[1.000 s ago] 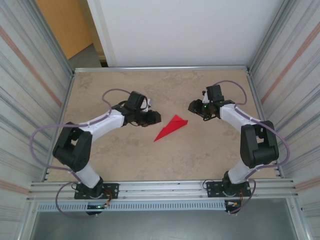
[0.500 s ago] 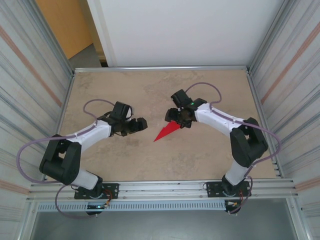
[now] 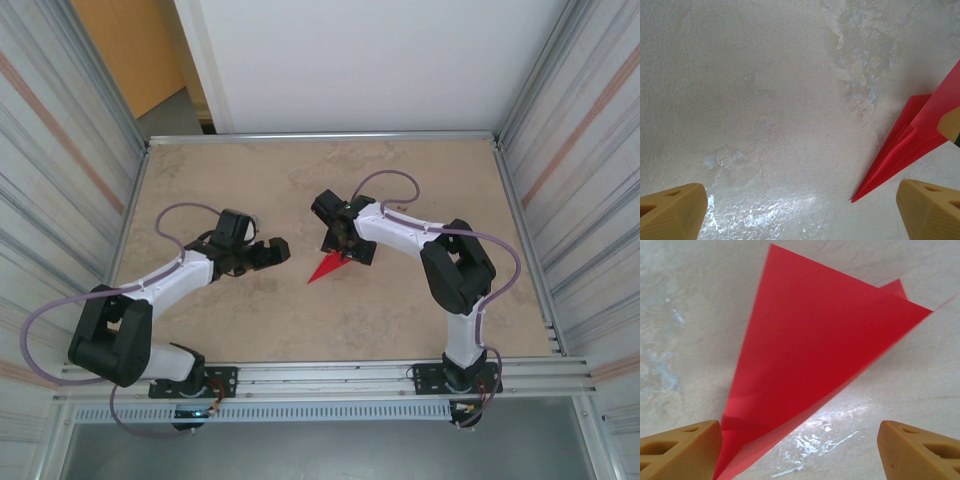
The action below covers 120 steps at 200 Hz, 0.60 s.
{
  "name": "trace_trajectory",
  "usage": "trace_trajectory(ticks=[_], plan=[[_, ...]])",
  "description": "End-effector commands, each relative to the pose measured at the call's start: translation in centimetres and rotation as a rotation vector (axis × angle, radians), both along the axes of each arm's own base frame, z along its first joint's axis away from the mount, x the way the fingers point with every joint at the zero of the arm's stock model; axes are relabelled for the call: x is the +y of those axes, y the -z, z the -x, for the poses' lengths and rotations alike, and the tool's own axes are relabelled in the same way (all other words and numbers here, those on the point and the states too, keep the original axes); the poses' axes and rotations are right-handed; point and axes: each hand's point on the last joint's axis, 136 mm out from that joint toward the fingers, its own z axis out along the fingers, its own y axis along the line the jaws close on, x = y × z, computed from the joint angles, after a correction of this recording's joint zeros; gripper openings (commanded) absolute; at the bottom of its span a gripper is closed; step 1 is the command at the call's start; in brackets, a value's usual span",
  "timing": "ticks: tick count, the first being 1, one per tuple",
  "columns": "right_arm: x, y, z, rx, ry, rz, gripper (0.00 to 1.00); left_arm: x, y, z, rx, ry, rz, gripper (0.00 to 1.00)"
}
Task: Fold a paper plane with a square sheet of paper (pick it up from the middle)
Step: Turn over the paper plane at the center of the table.
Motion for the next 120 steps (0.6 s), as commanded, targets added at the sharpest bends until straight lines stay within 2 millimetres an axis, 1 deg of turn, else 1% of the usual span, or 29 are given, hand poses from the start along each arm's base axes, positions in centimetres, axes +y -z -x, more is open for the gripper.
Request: trace_trajectory(ticks=[1, 30, 38, 65, 104, 120], plan=[[-0.9, -1.2, 0.5, -0.015, 0.066, 0.049, 0.76, 0.3, 0.0, -0.4, -0.029, 0.007, -0.01, 0.98], [-1.3, -1.6, 1.1, -0.02, 0.078, 0.046, 0.68, 0.2, 0.2, -0.4, -0.024, 0.011, -0.007, 0.98], [-1.3, -1.7, 1.2, -0.024, 0.118, 0.033, 0.66, 0.2, 0.2, -0.4, -0.024, 0.01, -0.008, 0.98], [-1.1, -1.3, 1.3, -0.019, 0.126, 0.015, 0.57, 0.2, 0.3, -0.3, -0.017, 0.011, -0.005, 0.98], [-0.8, -0.6, 1.2, -0.013, 0.135, 0.0, 0.47, 0.3, 0.2, 0.0, -0.009, 0.012, -0.008, 0.98], [-0.9, -0.4, 1.0, -0.015, 0.143, -0.005, 0.45, 0.3, 0.1, 0.1, -0.009, 0.012, -0.007, 0.98]])
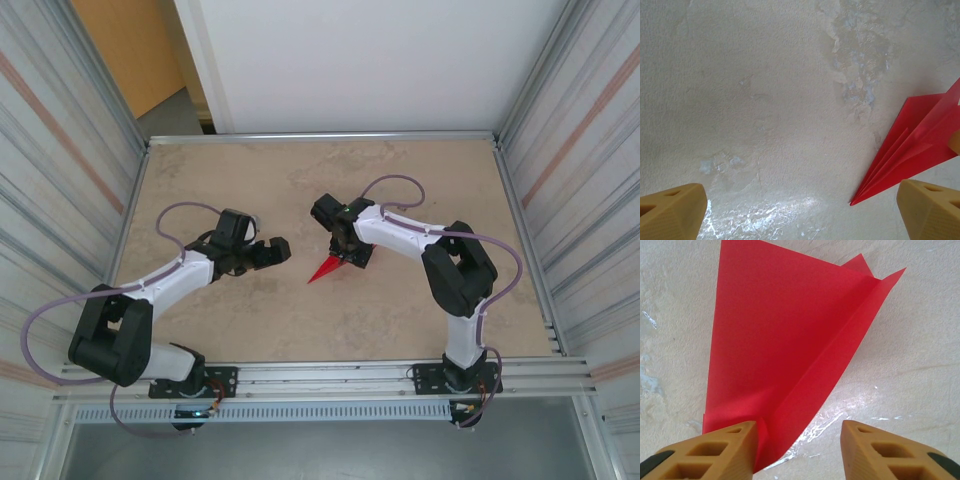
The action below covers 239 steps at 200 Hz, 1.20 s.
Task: Fold a paper plane with a square sheet of paper (pick it up from the middle)
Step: Turn over the paper plane at the center of the table.
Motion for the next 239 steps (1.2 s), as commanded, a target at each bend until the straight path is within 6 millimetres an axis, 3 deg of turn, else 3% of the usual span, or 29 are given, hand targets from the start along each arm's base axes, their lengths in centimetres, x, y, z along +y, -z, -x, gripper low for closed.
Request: trace_trajectory(ticks=[1, 30, 56, 84, 111, 139, 168, 204, 228, 239], plan=[[-0.4, -0.4, -0.1, -0.019, 0.039, -0.009, 0.45, 0.4, 0.3, 0.4, 0.008, 0.006, -0.012, 0.98], [-0.6, -0.1, -0.4, -0.03, 0.055, -0.013, 0.41, 0.4, 0.2, 0.5, 0.009, 0.009, -0.012, 0.98], [-0.8, -0.1, -0.7, -0.048, 0.062, -0.021, 0.31, 0.4, 0.1, 0.4, 0.009, 0.009, -0.012, 0.98], [-1.1, -1.1, -1.3, -0.097, 0.039, -0.017, 0.23, 0.6, 0.1, 0.4, 0.008, 0.0, -0.021, 0.98], [-1.2, -2.2, -1.8, -0.149, -0.015, -0.04, 0.07, 1.4, -0.3, 0.1, -0.02, -0.054, -0.026, 0.98], [-1.1, -3.3, -2.4, -0.167, -0.071, -0.073, 0.01, 2.2, -0.7, -0.1, -0.036, -0.103, -0.018, 0.98], [0.5, -5.1, -3.3, -0.195, -0.183, -0.174, 0.01, 2.6, -1.2, -0.3, -0.052, -0.143, -0.001, 0.98], [4.0, -8.5, -4.3, -0.269, -0.377, -0.44, 0.02, 2.9, -2.3, -0.9, -0.087, -0.191, 0.023, 0.98], [5.5, -8.9, -4.2, -0.259, -0.465, -0.6, 0.02, 2.8, -3.1, -1.4, -0.107, -0.2, 0.039, 0.98], [5.8, -8.2, -4.1, -0.238, -0.48, -0.657, 0.02, 2.5, -3.3, -1.5, -0.115, -0.194, 0.056, 0.98]])
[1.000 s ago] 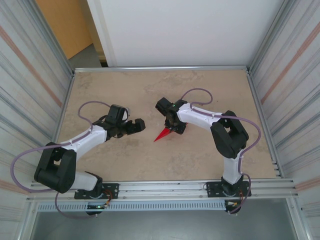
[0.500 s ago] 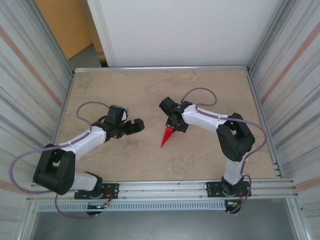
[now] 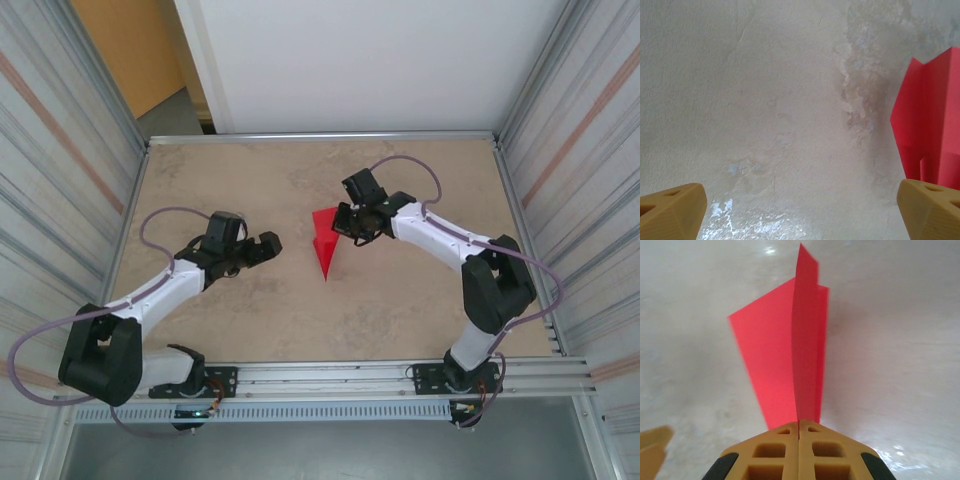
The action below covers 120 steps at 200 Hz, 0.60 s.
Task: Fold a paper plane with a square sheet of paper (pick it up from the middle)
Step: Turn over the paper plane at the center of the table.
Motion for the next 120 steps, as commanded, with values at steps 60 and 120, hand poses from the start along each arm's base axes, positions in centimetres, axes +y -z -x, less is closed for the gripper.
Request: trace_trajectory(ticks=[60, 120], plan=[[1.3, 5.1, 1.4, 0.121, -0.233, -0.295, 0.02, -3.0, -1.6, -1.0, -0.036, 0.053, 0.155, 0.89], [-1.9, 8.0, 1.4, 0.157, -0.19, -0.281, 0.03, -10.0, -0.1, 0.3, 0.041, 0.19, 0.197, 0.61]])
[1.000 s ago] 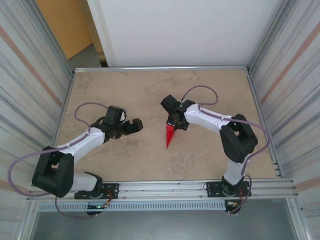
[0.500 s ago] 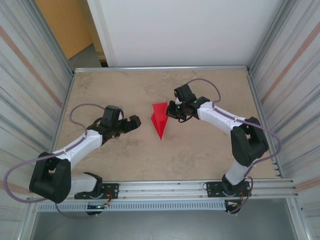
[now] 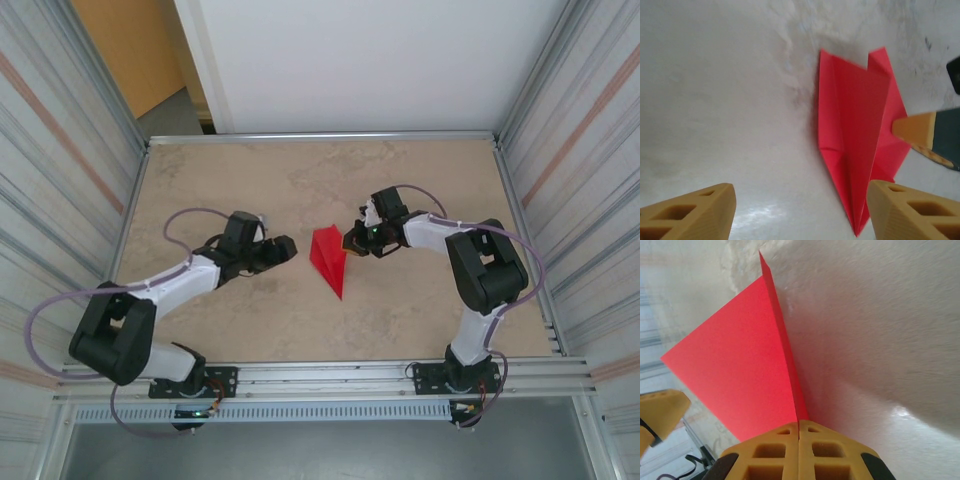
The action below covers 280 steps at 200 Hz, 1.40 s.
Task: Fold a paper plane with a square sheet of paper (pick it up from the middle)
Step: Turn over the paper plane at the center of the table, then move the paper plane to the center of the table.
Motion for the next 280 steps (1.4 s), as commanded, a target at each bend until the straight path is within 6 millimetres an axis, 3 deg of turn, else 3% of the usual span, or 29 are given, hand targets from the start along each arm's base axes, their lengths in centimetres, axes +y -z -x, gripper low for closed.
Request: trace_trajectory(ticks=[1, 47, 107, 142, 171, 211, 253, 280], plan=[[-0.1, 0.2, -0.1, -0.028, -0.038, -0.025, 0.03, -3.5, -1.3, -0.5, -0.021, 0.054, 0.063, 0.61], [-1.2, 0.7, -0.3, -0.029, -0.022, -0.014, 0.03, -8.2, -0.9, -0.4, -0.02, 0.15, 0.062, 0.52], [-1.2, 0.8, -0.2, -0.022, -0.022, -0.017, 0.03, -11.4, 1.2, 0.0, 0.053, 0.226, 0.047, 0.5], [-1.3, 0.8, -0.3, -0.019, -0.019, -0.017, 0.02, -11.3, 2.5, 0.6, 0.101, 0.225, -0.002, 0.51], [-1.2, 0.7, -0.3, -0.018, -0.02, -0.024, 0.02, -11.9, 2.4, 1.1, 0.106, 0.254, 0.026, 0.52], [-1.0, 0.4, -0.3, -0.021, -0.028, -0.034, 0.02, -13.2, 2.9, 1.6, 0.125, 0.302, 0.014, 0.45], [-1.0, 0.3, -0.3, -0.023, -0.032, -0.04, 0.01, -12.8, 3.3, 1.3, 0.139, 0.278, -0.03, 0.44], [-1.0, 0.2, -0.3, -0.024, -0.032, -0.041, 0.01, -13.1, 3.5, 1.6, 0.145, 0.287, -0.03, 0.5]])
